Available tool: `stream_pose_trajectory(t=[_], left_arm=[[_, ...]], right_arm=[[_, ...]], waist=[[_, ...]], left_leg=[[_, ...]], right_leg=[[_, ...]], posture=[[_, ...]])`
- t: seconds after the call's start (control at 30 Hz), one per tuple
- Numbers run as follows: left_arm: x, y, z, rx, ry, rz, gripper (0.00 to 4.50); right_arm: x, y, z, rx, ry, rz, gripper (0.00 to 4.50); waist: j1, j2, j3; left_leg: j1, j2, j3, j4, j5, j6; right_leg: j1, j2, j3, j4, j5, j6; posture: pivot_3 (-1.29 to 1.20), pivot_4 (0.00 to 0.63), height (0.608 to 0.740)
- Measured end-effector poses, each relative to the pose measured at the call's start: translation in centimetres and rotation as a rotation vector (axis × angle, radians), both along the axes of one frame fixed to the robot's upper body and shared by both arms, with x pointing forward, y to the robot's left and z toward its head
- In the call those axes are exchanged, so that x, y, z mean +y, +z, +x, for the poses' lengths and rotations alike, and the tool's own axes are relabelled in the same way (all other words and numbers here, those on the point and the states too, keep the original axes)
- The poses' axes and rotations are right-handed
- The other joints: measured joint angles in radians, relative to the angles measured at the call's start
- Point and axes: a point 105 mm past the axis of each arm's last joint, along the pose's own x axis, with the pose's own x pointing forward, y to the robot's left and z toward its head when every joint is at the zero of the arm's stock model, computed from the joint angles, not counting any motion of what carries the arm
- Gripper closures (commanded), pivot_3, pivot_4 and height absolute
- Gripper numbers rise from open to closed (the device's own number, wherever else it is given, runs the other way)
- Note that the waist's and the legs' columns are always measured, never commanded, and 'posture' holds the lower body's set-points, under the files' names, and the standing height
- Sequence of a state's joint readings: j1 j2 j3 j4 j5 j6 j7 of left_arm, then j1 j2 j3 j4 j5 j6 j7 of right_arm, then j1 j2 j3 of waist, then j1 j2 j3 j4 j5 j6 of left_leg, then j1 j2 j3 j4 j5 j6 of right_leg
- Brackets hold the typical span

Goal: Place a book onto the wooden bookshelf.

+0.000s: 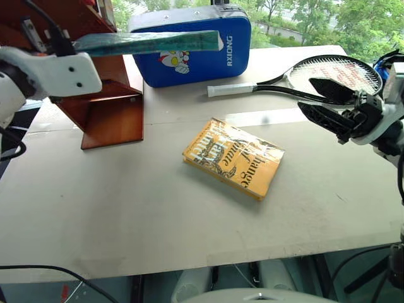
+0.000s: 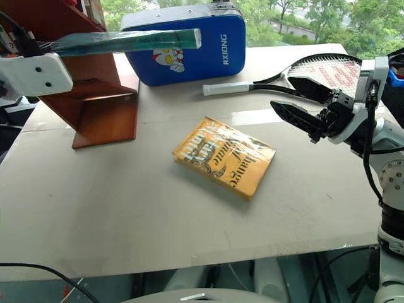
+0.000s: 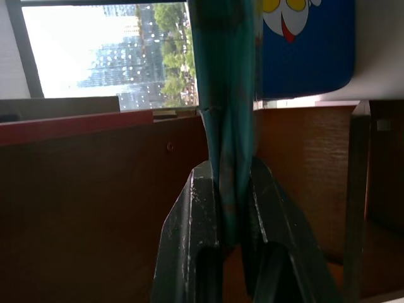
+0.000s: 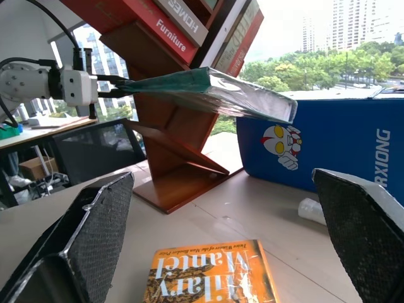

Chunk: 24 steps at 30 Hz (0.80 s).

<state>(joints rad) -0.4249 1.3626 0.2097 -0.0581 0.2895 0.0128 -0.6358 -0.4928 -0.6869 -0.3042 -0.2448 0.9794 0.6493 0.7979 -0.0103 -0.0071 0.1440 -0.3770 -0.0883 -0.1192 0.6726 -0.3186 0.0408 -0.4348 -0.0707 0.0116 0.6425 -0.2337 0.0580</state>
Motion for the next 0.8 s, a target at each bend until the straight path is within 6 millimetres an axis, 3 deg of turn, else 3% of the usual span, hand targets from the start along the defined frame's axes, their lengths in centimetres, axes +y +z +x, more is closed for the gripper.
stream_pose_trajectory(t=[0.27, 0.43, 0.6, 0.8], left_arm=[[3.4, -1.4, -0.4, 0.042, 0.087, -0.002, 4.46], [4.9, -1.0, -1.1, 0.038, 0.134, 0.003, 4.46], [8.1, -1.5, -2.4, 0.098, 0.241, 0.004, 4.46], [9.6, -2.2, -3.3, 0.138, 0.261, -0.021, 4.46]], right_arm=[[-0.4, -0.3, 0.9, -0.003, -0.061, -0.002, 0.00], [-0.4, -0.4, 0.9, -0.002, -0.064, -0.002, 0.00], [-0.4, -0.5, 1.0, -0.005, -0.071, -0.008, 0.00], [-0.1, -0.6, 1.2, -0.006, -0.065, 0.000, 0.00]], waist=[[-0.005, 0.000, 0.000], [-0.007, 0.000, 0.000], [-0.009, 0.000, 0.000], [-0.029, -0.001, -0.001]], left_leg=[[0.000, 0.000, 0.000, 0.000, 0.000, 0.000], [-0.001, 0.000, 0.000, 0.000, 0.000, 0.000], [0.000, 0.000, 0.001, 0.000, 0.000, 0.000], [0.000, 0.000, 0.002, 0.000, 0.000, 0.000]], right_leg=[[0.000, 0.000, 0.000, 0.000, 0.000, 0.000], [0.000, 0.000, 0.000, 0.000, 0.000, 0.000], [-0.001, 0.000, 0.000, 0.001, 0.000, 0.000], [-0.002, 0.000, 0.001, 0.002, 0.000, 0.000]], posture=[[0.00, 0.150, 0.740], [0.00, 0.150, 0.740], [0.00, 0.150, 0.740], [0.00, 0.150, 0.740]])
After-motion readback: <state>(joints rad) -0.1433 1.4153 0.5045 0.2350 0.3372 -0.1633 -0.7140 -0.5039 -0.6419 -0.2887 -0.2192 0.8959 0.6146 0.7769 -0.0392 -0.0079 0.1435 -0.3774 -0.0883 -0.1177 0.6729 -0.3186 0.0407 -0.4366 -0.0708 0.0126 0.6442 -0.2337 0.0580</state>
